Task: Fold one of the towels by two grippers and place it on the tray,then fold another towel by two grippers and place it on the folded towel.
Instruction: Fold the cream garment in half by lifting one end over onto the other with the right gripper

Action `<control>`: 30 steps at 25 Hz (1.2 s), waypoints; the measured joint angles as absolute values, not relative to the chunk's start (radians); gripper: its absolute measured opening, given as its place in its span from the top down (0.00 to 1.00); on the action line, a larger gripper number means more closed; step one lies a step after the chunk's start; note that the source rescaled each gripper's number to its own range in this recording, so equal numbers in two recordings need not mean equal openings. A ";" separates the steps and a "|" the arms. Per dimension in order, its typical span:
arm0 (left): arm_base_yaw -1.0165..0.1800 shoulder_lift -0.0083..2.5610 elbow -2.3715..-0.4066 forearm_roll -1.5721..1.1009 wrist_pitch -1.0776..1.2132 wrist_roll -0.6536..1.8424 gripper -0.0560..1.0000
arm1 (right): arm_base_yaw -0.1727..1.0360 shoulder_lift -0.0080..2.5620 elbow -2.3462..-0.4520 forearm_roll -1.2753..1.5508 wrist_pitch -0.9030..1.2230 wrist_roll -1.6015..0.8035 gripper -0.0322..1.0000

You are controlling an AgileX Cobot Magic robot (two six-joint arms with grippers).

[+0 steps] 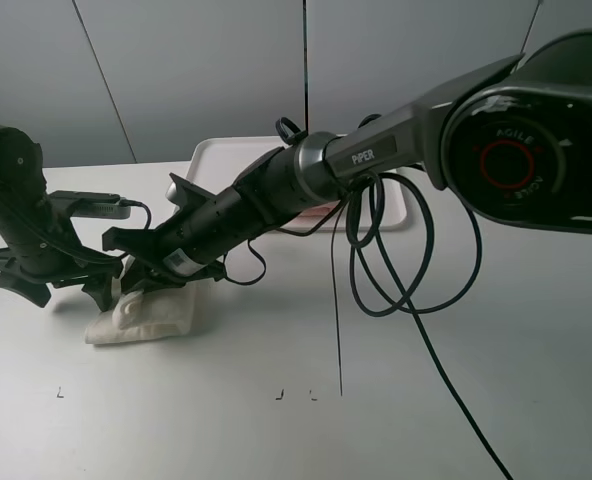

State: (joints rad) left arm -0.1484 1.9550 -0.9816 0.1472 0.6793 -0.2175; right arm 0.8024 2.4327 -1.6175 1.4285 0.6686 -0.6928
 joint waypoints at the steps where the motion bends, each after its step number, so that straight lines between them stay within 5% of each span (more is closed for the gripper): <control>1: -0.148 1.955 -0.982 0.147 0.679 -0.218 0.00 | 0.803 2.432 -1.617 1.424 0.661 -0.695 0.93; 28: -0.134 1.868 -1.320 0.056 0.953 -0.068 0.00 | 0.805 2.438 -1.623 1.378 0.591 -0.655 0.93; 30: -0.126 1.868 -1.323 0.049 0.958 -0.059 0.00 | 0.805 2.438 -1.623 1.387 0.586 -0.655 0.84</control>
